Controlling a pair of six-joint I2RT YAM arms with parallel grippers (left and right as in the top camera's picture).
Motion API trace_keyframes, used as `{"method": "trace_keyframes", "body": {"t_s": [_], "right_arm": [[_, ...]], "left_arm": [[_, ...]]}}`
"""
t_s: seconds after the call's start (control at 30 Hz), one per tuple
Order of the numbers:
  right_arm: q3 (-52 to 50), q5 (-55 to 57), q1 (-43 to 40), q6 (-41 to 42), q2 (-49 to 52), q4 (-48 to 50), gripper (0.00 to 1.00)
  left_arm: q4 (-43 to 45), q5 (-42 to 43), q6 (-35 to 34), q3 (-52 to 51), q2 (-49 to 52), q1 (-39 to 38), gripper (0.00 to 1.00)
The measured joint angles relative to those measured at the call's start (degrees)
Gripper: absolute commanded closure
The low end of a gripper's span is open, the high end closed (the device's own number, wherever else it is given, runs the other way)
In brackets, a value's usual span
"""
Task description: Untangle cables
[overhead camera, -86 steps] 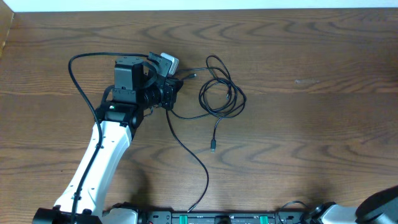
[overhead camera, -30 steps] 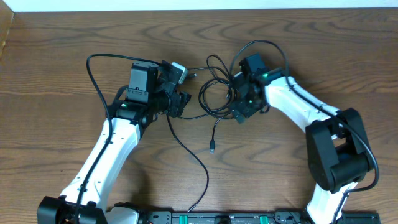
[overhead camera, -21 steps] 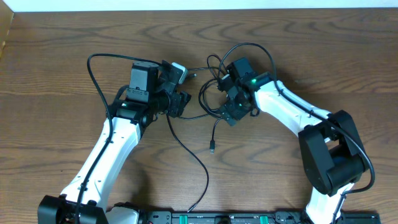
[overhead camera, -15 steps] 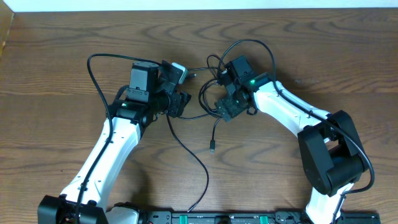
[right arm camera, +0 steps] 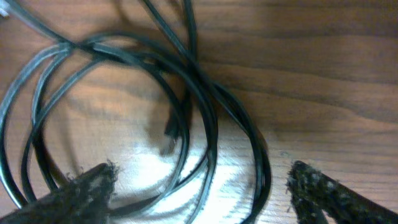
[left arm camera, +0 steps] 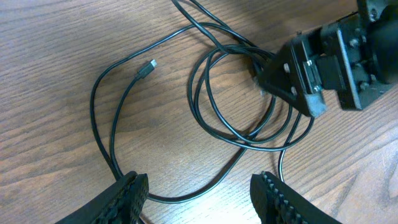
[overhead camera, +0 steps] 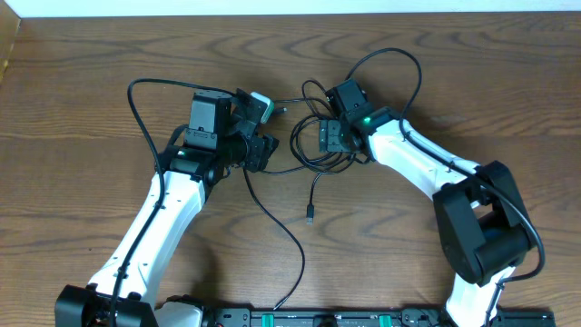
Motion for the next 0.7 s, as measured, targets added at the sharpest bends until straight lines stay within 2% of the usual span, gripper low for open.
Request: {"method": "trace_keyframes", "body": {"t_s": [0.07, 0.2, 0.27, 0.3, 0.37, 0.4, 0.57, 0.7], "right_arm": [[0.0, 0.5, 0.2, 3.1, 1.0, 0.3, 0.40], [0.0, 1.4, 0.6, 7.2, 3.2, 0.3, 0.43], [0.0, 1.7, 0.7, 8.1, 3.5, 0.3, 0.50], [0.0, 1.7, 0.7, 8.4, 3.5, 0.3, 0.60], [0.0, 2.1, 0.7, 9.4, 3.9, 0.3, 0.92], [0.1, 2.4, 0.7, 9.4, 4.0, 0.4, 0.99], [0.1, 2.8, 0.7, 9.4, 4.3, 0.5, 0.99], [0.6, 2.6, 0.2, 4.5, 3.8, -1.1, 0.99]], "left_arm": [[0.0, 0.0, 0.0, 0.0, 0.0, 0.0, 0.42], [0.0, 0.0, 0.0, 0.0, 0.0, 0.0, 0.42], [0.0, 0.0, 0.0, 0.0, 0.0, 0.0, 0.42], [0.0, 0.0, 0.0, 0.0, 0.0, 0.0, 0.42], [0.0, 0.0, 0.0, 0.0, 0.0, 0.0, 0.42], [0.0, 0.0, 0.0, 0.0, 0.0, 0.0, 0.42], [-0.1, 0.0, 0.0, 0.0, 0.0, 0.0, 0.42], [-0.1, 0.0, 0.0, 0.0, 0.0, 0.0, 0.42]]}}
